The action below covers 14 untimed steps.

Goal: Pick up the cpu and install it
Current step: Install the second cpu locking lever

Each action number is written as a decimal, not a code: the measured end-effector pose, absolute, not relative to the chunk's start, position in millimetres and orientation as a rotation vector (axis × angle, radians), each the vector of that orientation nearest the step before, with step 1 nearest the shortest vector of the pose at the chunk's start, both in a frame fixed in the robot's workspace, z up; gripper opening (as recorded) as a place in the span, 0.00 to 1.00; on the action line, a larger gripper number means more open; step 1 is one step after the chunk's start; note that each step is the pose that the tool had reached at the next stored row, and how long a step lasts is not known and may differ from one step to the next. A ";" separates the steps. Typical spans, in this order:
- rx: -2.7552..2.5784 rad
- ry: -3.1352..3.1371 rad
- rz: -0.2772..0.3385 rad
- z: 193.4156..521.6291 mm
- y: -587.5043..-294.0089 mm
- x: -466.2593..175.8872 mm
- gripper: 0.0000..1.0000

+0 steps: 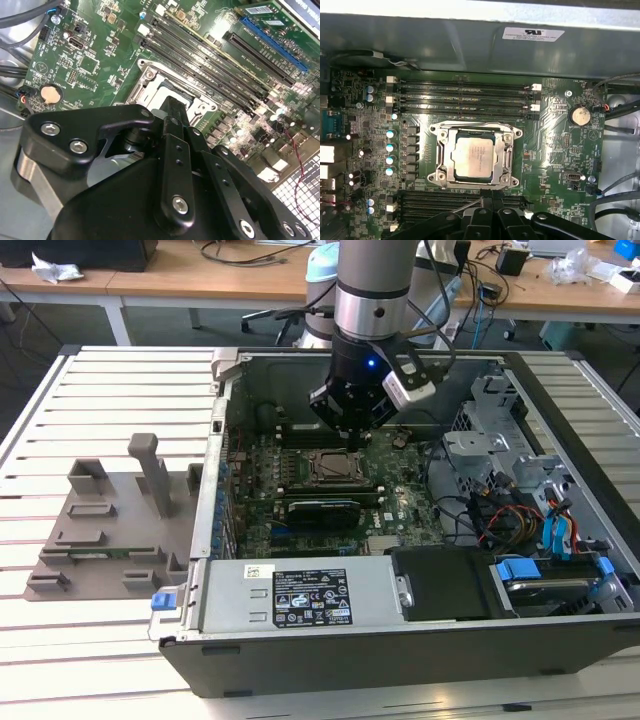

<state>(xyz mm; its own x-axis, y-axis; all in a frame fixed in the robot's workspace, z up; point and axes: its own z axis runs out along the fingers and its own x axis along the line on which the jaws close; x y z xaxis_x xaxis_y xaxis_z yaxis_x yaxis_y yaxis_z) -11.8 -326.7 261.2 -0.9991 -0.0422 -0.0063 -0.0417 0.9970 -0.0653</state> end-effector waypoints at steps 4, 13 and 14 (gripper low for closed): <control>-0.065 3.132 -0.097 260.7 -329.6 -11.9 0.11; -0.064 3.130 0.083 259.3 -355.7 -11.9 0.11; -0.064 3.129 0.099 259.2 -357.5 -11.9 0.11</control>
